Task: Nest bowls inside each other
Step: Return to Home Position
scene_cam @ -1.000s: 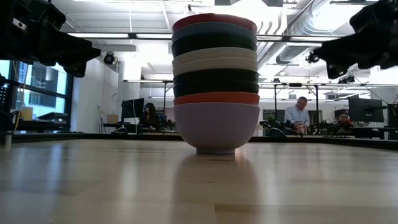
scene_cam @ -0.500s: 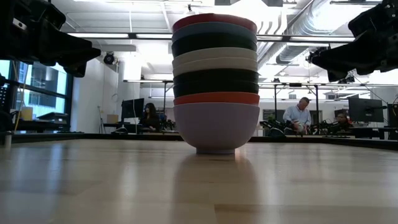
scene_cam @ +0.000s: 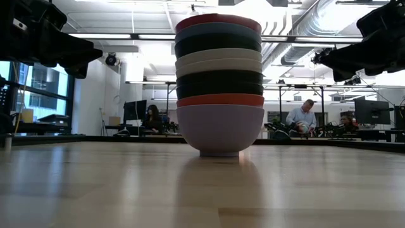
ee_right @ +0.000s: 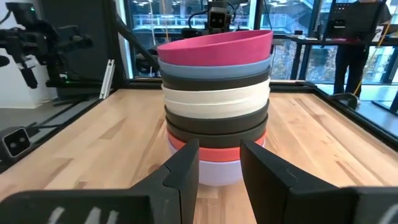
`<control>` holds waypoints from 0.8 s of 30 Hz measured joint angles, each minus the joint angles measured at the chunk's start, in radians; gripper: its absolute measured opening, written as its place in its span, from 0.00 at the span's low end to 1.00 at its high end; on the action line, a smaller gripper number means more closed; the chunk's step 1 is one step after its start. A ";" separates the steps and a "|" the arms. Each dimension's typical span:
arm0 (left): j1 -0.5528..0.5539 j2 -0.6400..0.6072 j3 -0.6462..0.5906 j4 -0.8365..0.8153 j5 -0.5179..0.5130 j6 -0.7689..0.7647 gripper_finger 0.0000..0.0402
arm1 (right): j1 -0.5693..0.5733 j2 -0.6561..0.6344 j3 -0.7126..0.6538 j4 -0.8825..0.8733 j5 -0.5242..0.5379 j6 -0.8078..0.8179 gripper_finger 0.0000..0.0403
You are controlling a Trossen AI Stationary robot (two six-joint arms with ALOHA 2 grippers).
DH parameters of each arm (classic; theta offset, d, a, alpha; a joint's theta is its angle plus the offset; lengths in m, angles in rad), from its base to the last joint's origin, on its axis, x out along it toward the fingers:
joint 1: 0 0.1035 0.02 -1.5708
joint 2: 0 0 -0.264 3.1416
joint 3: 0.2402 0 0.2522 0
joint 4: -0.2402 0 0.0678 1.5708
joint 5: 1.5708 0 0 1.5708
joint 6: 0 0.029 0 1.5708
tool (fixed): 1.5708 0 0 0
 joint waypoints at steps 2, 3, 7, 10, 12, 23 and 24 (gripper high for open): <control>0.000 0.000 0.000 0.000 0.000 0.000 0.33 | 0.000 0.000 0.000 0.000 0.001 -0.012 0.27; 0.000 0.000 0.000 0.000 0.000 0.000 0.33 | 0.000 0.000 0.000 0.000 0.001 -0.017 0.27; 0.000 0.000 0.000 0.000 0.000 0.000 0.33 | 0.000 0.000 0.000 0.000 0.002 -0.019 0.27; 0.000 0.000 0.000 0.000 0.000 0.000 0.33 | 0.000 0.000 0.000 0.000 0.003 -0.020 0.27; 0.000 0.000 0.000 0.000 0.000 0.000 0.33 | 0.000 0.000 0.000 0.000 0.003 -0.019 0.27; 0.000 0.000 0.000 0.000 0.000 0.000 0.33 | 0.000 0.000 0.000 0.000 0.003 -0.020 0.27; 0.000 0.000 0.000 0.000 0.000 0.000 0.33 | 0.000 0.000 0.000 0.000 0.003 -0.019 0.27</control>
